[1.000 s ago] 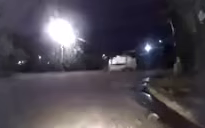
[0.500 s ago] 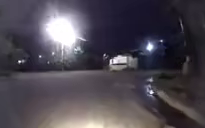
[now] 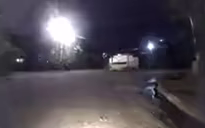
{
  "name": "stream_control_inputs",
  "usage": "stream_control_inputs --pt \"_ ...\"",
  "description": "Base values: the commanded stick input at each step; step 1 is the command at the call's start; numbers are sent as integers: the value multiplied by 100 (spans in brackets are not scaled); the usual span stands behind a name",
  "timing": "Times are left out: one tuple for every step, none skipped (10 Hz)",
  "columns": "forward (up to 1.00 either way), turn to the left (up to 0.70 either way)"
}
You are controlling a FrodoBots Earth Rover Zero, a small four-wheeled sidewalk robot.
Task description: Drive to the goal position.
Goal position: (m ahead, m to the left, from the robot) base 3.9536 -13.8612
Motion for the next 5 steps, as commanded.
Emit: stream_control_inputs --pt "70 -35" --pt "70 -35" --pt "70 -35" --pt "70 -35" --pt "70 -12"
